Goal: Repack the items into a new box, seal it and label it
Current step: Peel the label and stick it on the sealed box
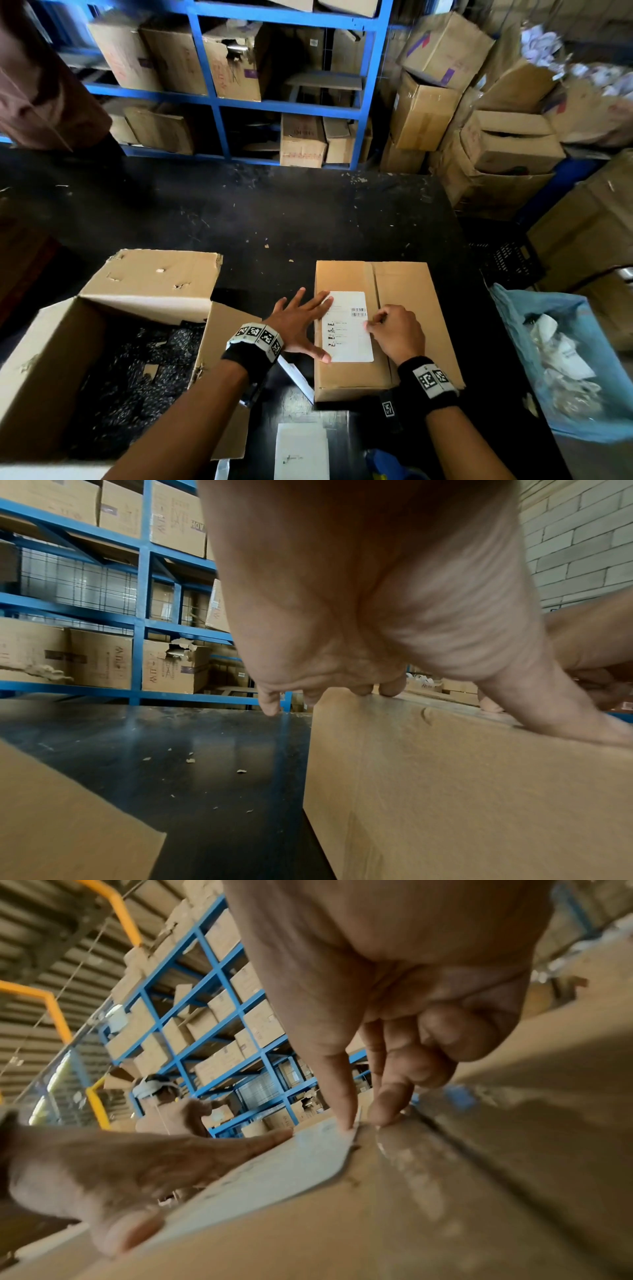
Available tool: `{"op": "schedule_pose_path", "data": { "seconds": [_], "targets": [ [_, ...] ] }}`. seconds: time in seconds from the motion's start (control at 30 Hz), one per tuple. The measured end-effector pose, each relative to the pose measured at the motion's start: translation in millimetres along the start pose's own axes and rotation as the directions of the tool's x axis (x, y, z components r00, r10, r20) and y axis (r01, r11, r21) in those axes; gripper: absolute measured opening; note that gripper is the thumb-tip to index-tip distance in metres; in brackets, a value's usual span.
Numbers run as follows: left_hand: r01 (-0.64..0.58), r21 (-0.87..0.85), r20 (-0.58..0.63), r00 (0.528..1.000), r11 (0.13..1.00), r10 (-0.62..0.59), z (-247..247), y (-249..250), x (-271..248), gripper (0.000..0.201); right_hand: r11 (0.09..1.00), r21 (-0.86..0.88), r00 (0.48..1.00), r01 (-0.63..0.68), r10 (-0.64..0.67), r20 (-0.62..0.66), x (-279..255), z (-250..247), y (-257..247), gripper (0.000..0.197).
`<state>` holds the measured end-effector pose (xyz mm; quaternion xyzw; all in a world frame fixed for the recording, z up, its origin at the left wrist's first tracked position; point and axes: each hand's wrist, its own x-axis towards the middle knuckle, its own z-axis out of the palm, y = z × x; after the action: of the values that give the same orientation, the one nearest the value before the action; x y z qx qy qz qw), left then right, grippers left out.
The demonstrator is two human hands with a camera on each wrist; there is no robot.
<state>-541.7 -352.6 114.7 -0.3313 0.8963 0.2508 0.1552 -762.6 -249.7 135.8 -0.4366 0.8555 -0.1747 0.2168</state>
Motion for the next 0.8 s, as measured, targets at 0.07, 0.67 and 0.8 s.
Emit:
{"op": "schedule_pose_path", "data": {
  "seconds": [0.07,0.67,0.8],
  "targets": [
    [0.005,0.005,-0.005,1.000,1.000,-0.005,-0.8,1.0,-0.6,0.134,0.990,-0.138,0.999,-0.013,0.006,-0.050,-4.8,-5.0,-2.9,0.022],
    [0.035,-0.012,0.015,0.999,0.999,-0.035,-6.2,6.1,-3.3,0.137,0.766,-0.365,0.772,0.529,-0.255,0.583,17.6,-1.2,-26.8,0.068],
    [0.047,0.004,0.015,0.999,0.999,-0.047,-9.2,8.4,-5.3,0.137,0.726,-0.356,0.724,0.588,-0.276,0.633,-10.2,-4.9,-6.4,0.071]
  ]
}}
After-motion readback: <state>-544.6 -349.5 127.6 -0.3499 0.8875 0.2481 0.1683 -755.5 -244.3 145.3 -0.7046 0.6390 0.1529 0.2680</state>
